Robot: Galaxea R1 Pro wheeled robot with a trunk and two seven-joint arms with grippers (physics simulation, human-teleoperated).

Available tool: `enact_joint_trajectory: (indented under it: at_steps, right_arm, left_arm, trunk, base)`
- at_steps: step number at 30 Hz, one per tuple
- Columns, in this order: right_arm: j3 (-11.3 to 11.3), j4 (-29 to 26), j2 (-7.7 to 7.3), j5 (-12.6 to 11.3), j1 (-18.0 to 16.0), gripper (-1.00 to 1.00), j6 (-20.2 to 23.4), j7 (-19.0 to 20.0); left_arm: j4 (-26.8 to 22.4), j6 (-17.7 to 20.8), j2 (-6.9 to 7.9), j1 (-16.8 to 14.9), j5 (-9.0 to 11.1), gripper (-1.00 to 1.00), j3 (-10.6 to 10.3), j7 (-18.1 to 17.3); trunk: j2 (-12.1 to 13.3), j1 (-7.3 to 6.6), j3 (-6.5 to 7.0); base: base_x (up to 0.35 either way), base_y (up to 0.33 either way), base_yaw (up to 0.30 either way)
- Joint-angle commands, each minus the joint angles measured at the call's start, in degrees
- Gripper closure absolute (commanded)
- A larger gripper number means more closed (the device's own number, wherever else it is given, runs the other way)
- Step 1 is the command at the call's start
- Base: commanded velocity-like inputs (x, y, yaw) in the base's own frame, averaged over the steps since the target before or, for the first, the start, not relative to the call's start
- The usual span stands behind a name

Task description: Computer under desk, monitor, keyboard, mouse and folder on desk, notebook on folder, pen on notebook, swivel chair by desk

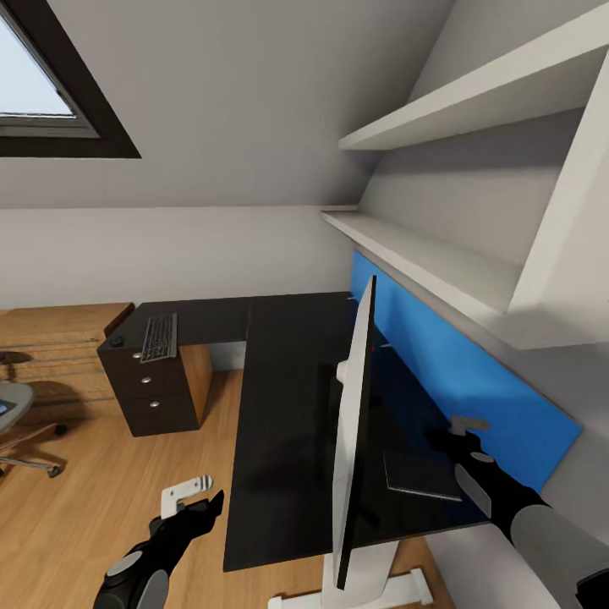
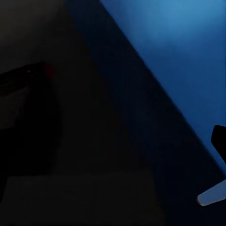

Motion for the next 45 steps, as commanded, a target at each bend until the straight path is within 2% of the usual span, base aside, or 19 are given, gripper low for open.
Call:
enact_joint_trajectory:
  at_steps: [1, 8, 11, 16, 30, 45]
  right_arm:
    - [0.5, 0.0, -0.05, -0.1, -0.1, -1.00, -0.2, -0.3]
    - [0.5, 0.0, -0.01, 1.5, -0.1, -1.00, -0.2, -0.1]
    - [0.5, -0.1, -0.01, 1.5, -0.1, -1.00, 0.0, 0.0]
    - [0.3, -0.4, -0.08, 1.4, -0.1, -1.00, 0.6, 2.8]
    - [0.0, -0.5, -0.18, 1.1, -0.1, -1.00, 1.0, 7.3]
    - [-0.1, -0.5, -0.18, 1.1, -0.1, -1.00, 1.1, 7.9]
  left_arm:
    - [-0.3, 0.2, 0.00, 0.0, 0.6, -1.00, 0.0, 0.5]
    - [-0.6, 0.1, -0.01, 0.0, 0.6, -1.00, 0.0, 0.6]
    - [-0.6, 0.1, -0.01, 0.0, 0.5, -1.00, 0.0, 0.6]
    - [-0.5, 0.1, -0.01, 0.0, 0.5, -1.00, 0.0, 0.6]
    - [-0.2, 0.1, -0.10, 0.0, 0.5, -1.00, -0.3, 0.6]
    - [-0.1, 0.0, -0.10, 0.0, 0.5, -1.00, -0.3, 0.7]
  trunk:
    - [-0.5, 0.25, -0.30]
    - [-3.3, 1.79, -1.55]
    - [-4.5, 2.45, -2.09]
    - [-6.5, 3.54, -2.99]
    - [-12.2, 6.62, -5.50]
    - [-18.2, 9.91, -8.20]
  base:
    - [0.000, 0.000, 0.000]
    - [0.000, 0.000, 0.000]
    - [0.000, 0.000, 0.000]
    - [0.000, 0.000, 0.000]
    - [0.000, 0.000, 0.000]
    - [0.000, 0.000, 0.000]
